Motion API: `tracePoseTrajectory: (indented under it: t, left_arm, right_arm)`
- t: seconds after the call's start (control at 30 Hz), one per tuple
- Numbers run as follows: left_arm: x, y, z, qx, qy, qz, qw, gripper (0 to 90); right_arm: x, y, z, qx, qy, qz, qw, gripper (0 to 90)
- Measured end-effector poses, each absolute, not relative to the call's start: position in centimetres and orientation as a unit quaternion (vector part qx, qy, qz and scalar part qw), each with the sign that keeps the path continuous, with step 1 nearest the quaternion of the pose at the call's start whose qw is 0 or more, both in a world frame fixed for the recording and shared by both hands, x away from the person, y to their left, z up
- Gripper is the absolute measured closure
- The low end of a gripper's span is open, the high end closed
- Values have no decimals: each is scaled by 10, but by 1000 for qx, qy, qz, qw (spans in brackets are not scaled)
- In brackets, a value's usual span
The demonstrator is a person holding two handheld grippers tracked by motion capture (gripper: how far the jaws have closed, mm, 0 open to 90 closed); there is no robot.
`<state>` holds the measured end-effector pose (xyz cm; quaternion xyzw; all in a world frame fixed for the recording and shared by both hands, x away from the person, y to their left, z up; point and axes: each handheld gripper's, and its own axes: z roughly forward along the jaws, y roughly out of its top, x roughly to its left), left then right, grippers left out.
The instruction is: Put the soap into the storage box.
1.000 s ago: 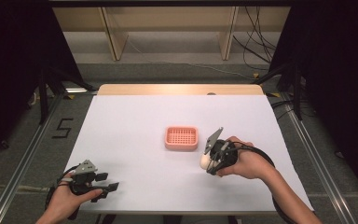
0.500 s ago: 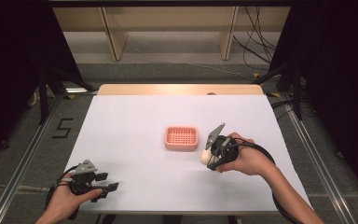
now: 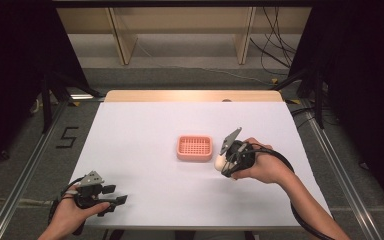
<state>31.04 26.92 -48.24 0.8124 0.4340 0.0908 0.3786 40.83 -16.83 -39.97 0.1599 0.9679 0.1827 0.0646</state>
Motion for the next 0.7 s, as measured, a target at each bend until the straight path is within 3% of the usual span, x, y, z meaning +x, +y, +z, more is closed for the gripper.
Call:
tracePoseTrajectory:
  t: [0.7]
  left_arm:
    - [310, 270, -481, 812, 432, 89, 381, 350]
  right_arm:
    - [424, -167, -394, 170, 960, 201, 93, 504]
